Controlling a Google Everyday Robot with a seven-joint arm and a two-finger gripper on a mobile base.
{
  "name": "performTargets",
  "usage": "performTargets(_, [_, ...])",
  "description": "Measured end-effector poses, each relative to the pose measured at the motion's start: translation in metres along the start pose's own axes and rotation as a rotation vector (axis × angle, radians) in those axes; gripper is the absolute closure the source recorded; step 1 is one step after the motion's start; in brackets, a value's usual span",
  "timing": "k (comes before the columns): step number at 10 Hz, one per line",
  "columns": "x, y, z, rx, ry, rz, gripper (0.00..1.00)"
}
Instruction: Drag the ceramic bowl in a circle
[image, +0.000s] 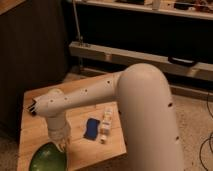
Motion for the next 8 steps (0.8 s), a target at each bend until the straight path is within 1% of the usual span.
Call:
performTargets(2, [0.04, -0.022, -0.001, 0.001, 0.009, -0.022, 0.94])
performTargets(3, [0.068, -0.033, -0.003, -0.002, 0.017, -0.026, 0.94])
performTargets(4, [0.091, -0.038, -0.003, -0.011, 0.023, -0.02, 0.94])
performTargets(5, [0.109, -0.039, -0.001, -0.02, 0.027, -0.009, 0.94])
performTargets(6, [0.128, -0.032, -0.003, -0.031, 0.034, 0.019, 0.94])
performTargets(7, [0.139, -0.019, -0.005, -0.042, 0.04, 0.052, 0.94])
performTargets(8, [0.146, -0.007, -0.009, -0.049, 0.048, 0.079, 0.94])
